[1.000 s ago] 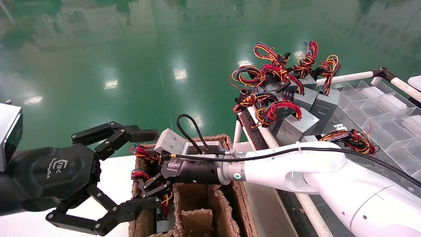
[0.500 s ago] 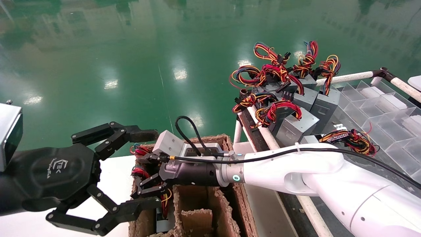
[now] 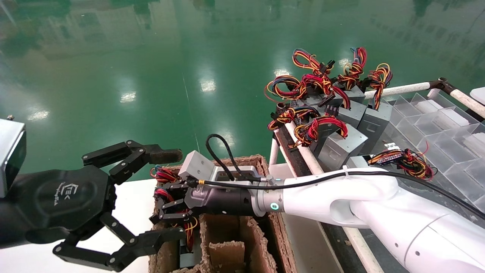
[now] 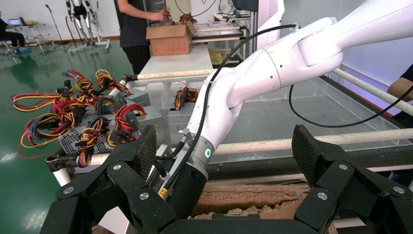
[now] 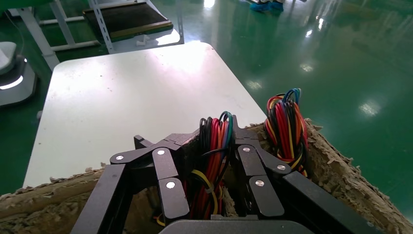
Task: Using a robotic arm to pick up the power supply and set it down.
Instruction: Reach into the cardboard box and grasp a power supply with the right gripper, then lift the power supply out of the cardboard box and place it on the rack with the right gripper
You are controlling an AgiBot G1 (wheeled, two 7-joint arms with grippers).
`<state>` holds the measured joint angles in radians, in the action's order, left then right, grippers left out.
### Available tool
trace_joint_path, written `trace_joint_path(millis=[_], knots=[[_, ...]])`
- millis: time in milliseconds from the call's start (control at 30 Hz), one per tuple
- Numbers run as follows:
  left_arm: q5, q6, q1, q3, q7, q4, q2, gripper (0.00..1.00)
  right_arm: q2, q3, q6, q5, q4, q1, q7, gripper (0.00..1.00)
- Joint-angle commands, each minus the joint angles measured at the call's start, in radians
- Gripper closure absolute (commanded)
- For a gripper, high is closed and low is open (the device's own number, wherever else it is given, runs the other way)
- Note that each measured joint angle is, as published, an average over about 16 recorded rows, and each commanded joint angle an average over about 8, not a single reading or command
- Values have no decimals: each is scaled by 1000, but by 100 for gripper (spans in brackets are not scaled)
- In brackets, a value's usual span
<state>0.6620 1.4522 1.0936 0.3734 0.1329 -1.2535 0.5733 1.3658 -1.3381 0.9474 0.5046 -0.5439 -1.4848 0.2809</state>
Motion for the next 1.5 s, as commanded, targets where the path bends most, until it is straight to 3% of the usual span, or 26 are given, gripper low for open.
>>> trace_joint_path(millis=[33,567,900,1233,1500], knots=[[0,0,0,0,0,0,0,0,0,-5,5,-11,3,0,4,100],[0,0,0,0,0,0,0,0,-12,-1,133,-107,77,9,60,100],[0,0,0,0,0,0,0,0,-32,32,311,-168,139,-8,124,100],[0,0,0,0,0,0,0,0,-61,89,559,-247,233,-36,198,100],[0,0,0,0,0,0,0,0,-97,119,625,-290,285,-76,209,100]])
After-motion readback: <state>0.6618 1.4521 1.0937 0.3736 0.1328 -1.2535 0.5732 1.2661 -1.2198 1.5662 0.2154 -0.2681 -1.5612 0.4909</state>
